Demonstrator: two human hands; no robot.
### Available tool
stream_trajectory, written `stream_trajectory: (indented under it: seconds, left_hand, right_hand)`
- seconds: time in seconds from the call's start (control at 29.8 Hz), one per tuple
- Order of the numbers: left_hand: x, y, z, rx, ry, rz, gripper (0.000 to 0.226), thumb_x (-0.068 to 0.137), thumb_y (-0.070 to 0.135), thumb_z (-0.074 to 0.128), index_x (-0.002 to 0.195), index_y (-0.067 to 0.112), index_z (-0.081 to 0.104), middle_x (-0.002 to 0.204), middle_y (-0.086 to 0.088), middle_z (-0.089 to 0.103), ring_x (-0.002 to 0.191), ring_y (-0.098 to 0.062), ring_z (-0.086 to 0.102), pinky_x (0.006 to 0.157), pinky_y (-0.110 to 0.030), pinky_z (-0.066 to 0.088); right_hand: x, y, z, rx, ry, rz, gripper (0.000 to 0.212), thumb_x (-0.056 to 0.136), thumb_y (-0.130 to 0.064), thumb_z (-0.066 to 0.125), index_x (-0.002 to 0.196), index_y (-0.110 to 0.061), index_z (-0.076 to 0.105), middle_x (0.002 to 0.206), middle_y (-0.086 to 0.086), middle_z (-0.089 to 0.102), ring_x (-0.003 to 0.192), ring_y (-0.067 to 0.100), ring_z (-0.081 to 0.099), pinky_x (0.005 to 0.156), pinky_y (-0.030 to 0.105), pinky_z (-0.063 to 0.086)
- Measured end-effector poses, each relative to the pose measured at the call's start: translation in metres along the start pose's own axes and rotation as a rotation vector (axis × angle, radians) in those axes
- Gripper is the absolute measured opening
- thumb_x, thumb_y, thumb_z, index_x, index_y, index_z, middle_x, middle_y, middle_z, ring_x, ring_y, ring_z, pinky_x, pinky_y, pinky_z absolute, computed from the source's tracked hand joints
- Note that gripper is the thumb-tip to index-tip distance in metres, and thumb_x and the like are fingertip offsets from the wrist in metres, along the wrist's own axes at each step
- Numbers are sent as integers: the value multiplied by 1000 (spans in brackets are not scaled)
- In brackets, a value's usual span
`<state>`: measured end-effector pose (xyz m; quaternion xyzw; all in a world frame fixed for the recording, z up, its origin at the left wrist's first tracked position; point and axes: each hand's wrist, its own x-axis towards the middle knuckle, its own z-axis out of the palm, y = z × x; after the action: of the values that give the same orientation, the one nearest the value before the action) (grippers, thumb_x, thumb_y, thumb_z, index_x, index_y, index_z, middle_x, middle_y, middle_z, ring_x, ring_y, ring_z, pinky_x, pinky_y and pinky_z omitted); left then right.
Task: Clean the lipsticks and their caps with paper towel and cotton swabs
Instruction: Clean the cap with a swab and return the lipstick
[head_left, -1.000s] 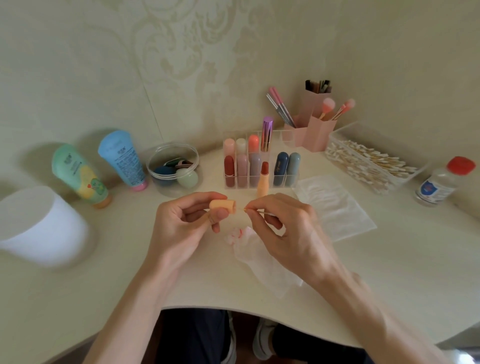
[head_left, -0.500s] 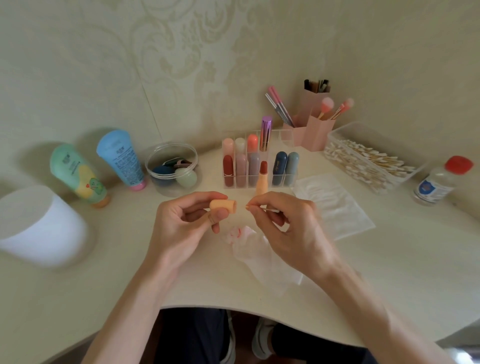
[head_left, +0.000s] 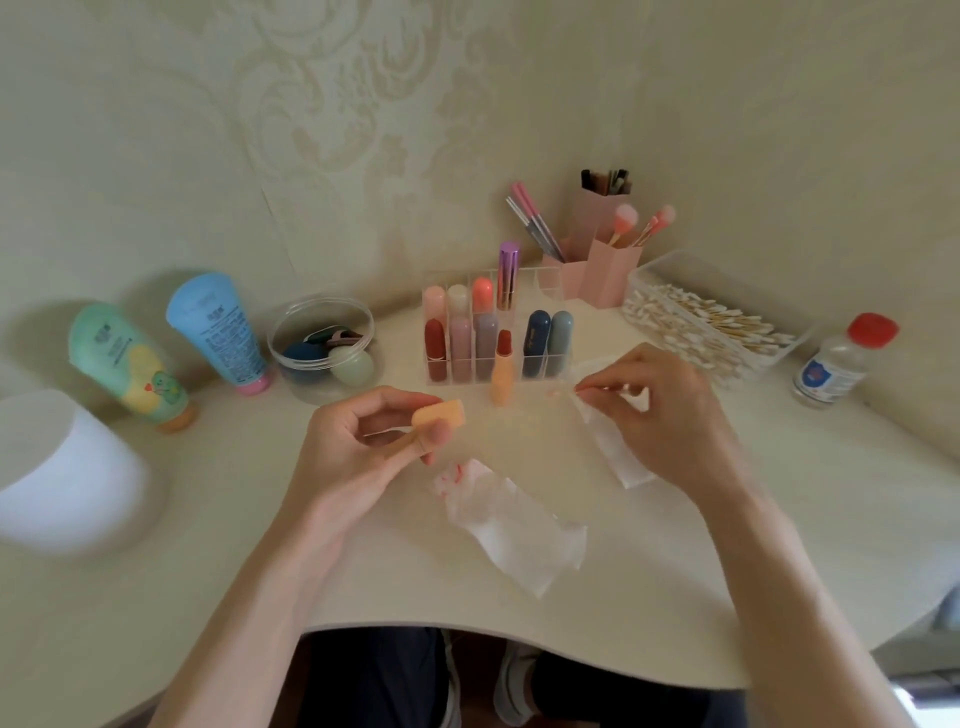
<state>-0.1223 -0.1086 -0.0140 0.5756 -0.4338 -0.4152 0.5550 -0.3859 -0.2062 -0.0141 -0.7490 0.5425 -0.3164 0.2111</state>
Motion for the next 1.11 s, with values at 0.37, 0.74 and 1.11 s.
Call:
stream_trajectory:
  seconds: [0.37, 0.74, 1.11]
  left_hand:
    - [8, 2, 19, -14, -76, 98, 32, 78, 19, 81, 108, 14, 73, 97, -7, 79, 70, -24, 73, 72, -30, 60]
    - [13, 0, 26, 61, -160, 173, 17, 96, 21, 69, 107, 10, 64, 100, -6, 79, 75, -26, 73, 64, -30, 59]
    - [22, -9, 23, 43, -92, 254, 17, 99, 16, 66, 115, 10, 67, 95, -9, 73, 85, -14, 70, 78, -17, 53]
  right_hand:
    - [3, 32, -18, -94, 146, 281, 12, 80, -22, 89, 91, -24, 86, 80, -5, 71, 76, 11, 56, 69, 23, 35]
    - [5, 17, -5, -66, 186, 107, 11, 88, -37, 83, 98, -30, 82, 87, -11, 70, 84, 10, 59, 76, 30, 47]
    - [6, -30, 42, 110, -10, 32, 39, 75, -58, 86, 104, -33, 78, 89, -16, 71, 79, 2, 65, 65, 12, 42]
